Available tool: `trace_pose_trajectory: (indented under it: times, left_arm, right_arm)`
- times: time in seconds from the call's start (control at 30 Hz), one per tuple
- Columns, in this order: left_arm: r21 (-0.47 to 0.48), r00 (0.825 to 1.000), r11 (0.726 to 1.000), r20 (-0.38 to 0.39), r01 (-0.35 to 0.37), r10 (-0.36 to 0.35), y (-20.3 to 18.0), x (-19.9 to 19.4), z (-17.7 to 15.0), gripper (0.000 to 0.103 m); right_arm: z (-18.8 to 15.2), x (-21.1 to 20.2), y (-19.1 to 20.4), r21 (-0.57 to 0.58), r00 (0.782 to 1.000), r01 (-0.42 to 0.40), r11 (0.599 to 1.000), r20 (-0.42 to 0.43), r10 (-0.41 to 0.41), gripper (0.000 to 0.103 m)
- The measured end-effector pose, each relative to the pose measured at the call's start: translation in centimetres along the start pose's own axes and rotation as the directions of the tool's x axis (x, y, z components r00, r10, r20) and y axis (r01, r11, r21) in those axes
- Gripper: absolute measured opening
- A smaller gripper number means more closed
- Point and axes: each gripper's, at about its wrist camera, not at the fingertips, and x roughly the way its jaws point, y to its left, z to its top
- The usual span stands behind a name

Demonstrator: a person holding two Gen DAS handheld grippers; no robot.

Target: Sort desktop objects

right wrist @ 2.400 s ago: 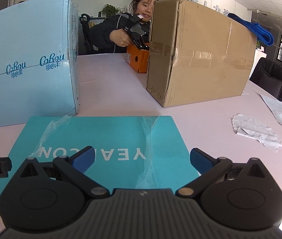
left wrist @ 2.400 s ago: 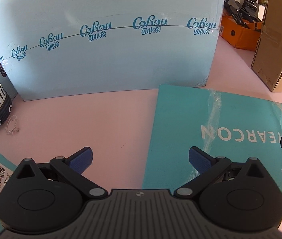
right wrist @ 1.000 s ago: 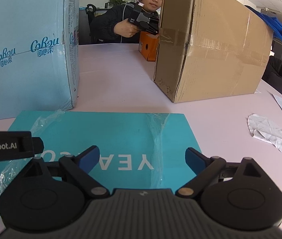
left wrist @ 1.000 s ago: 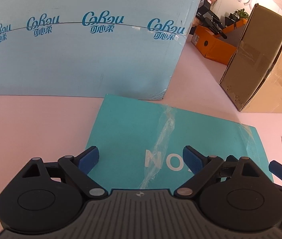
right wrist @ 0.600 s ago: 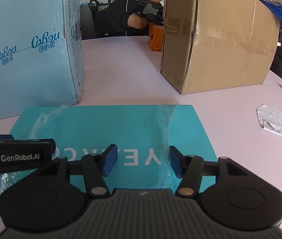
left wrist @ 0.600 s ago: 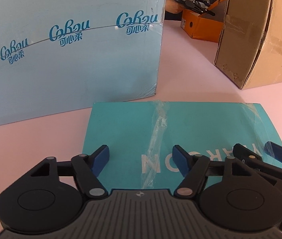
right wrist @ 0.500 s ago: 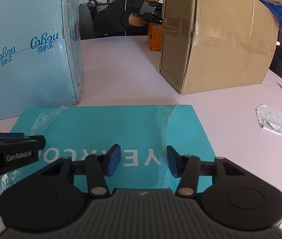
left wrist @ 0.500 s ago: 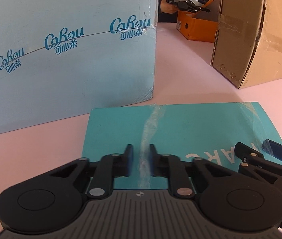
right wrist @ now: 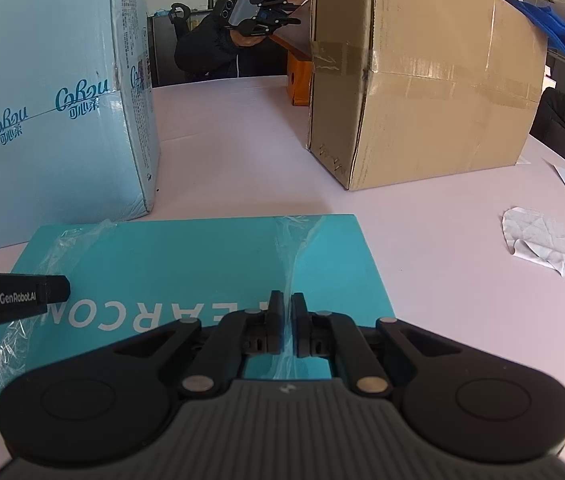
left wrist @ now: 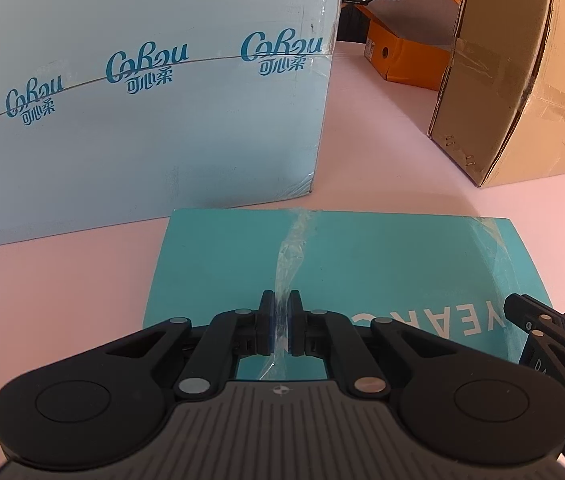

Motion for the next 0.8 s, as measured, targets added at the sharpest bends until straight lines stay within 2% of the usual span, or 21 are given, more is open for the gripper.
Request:
trace_pose_trajectory:
  times: [0.17, 0.33, 0.6, 0.7, 0.8]
  left_arm:
    - [0.008, 1.0, 1.0, -0.002, -0.013, 0.013, 0.1, 0.1, -0.4, 0.004]
    - [0.028, 1.0, 0.999, 0.005, -0.022, 0.022, -0.1, 0.1, -0.4, 0.004]
    - [0.026, 1.0, 0.999, -0.009, -0.027, 0.027, -0.1, 0.2, -0.2, 0.005]
    - [0.024, 1.0, 0.999, -0.014, -0.025, 0.025, -0.2, 0.2, -0.2, 0.006]
    - [0.021, 1.0, 0.999, -0.015, -0.025, 0.026, -0.2, 0.1, -0.3, 0.006]
  right_arm:
    - [0.2, 0.0, 0.5, -0.029, 1.0, -0.002, 1.0, -0.012, 0.002, 0.006]
    - [0.3, 1.0, 0.9, -0.097, 0.999, -0.011, 0.995, -0.051, 0.006, 0.011]
    - [0.7, 1.2, 1.3, -0.221, 0.996, -0.03, 0.975, -0.087, 0.011, 0.011]
    - [0.9, 1.3, 0.6, -0.194, 0.995, -0.052, 0.98, -0.097, 0.034, 0.013]
    - [1.4, 1.6, -0.6, -0.112, 0.989, -0.094, 0.989, -0.125, 0.08, 0.013]
